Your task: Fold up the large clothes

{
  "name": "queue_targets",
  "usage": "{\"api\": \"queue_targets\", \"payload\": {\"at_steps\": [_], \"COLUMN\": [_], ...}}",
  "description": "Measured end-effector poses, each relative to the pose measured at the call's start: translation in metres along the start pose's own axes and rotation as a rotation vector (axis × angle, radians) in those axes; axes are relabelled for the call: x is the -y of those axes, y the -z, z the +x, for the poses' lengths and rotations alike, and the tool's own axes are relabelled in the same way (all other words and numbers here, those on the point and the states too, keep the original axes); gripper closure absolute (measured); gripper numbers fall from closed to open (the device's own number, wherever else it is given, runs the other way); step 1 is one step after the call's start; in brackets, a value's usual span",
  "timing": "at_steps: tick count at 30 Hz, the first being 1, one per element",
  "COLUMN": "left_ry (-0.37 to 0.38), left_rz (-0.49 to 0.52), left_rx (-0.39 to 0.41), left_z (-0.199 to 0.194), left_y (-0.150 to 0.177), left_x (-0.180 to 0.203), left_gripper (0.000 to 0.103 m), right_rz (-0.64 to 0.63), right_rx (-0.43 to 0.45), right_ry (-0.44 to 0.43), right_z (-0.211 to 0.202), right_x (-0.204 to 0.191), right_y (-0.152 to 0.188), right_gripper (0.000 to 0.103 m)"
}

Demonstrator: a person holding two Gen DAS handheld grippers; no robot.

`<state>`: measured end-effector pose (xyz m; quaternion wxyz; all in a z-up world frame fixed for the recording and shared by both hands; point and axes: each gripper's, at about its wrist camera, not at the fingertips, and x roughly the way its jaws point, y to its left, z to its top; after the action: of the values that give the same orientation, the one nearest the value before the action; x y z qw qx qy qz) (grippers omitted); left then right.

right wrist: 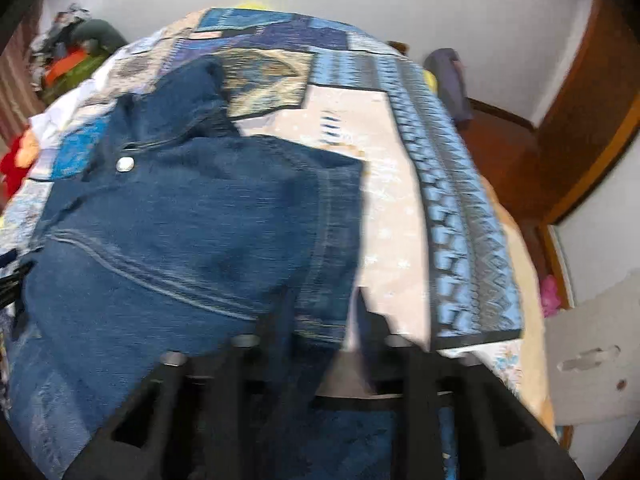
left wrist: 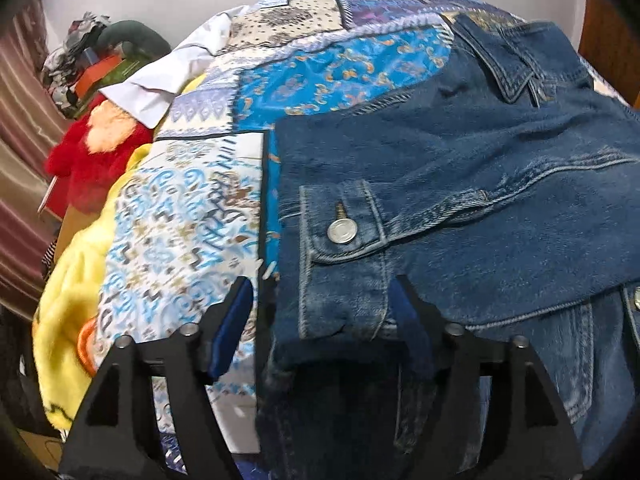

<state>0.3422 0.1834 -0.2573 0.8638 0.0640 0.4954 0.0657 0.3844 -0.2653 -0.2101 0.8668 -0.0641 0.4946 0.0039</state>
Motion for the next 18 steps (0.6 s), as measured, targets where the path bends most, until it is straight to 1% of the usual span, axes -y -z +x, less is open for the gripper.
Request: {"api": "queue_targets", "payload": {"at_steps": [1,2,5,7,10,11,14,16,18], "left_ry": [0.009,0.019,0.032,0.043,0.082,0.096,0.165,0.191,0.233], "left_rz": [-0.006,-0.011,-0.018,-0.049,-0.128,-0.156,-0.229,-0.269,-0.296], "left_rx": [-0.002,-0.005,-0.007,0.013,0.035,0.034,-0.008,-0.043,-0.082], "left_z": [-0.002,-0.006,-0.018,-0.026,-0.029,-0.027,-0.003,0.017,0.04], "left_y": [0.001,0.002,0.002,-0.003,-0.019,-0.026,-0.053,-0.067,-0.08], "left_x": [-0.002,-0.005,-0.018,-0.033,-0.055,-0.061,-0.076,-0.078,-0.078], "left_gripper": [0.028,0.028,0.028,0.028,0.022,0.022,0.022,0.022,0.022], "right_rz": [0.003,0.026,0.082,0.104,0.137,0.156,0.205,0.227,0.247], "right_rx": [0.01,0.003,-0.013,-0.016,0.002,0.008,0.018,0.017,0.01], "right_ry": [0.008,-0.035,-0.11,-0.141,-0.208,-0.235,-0.297,-0.32,-0.345], "right_z": [-0.001,-0.001,-0.003,-0.005,-0.012,-0.013,-0.009,-0.004,0.003], "right_x": [0.004,0.011,0.024,0.029,0.035,0.038,0.041,0.042,0.043], "right_y": [0.002,0.004,0.006,0.007,0.005,0.002,-0.014,-0.022,-0.031], "right_gripper": [0.032,0.032,0.032,0.032,0.032,0.032,0.032,0.032,0.032]}}
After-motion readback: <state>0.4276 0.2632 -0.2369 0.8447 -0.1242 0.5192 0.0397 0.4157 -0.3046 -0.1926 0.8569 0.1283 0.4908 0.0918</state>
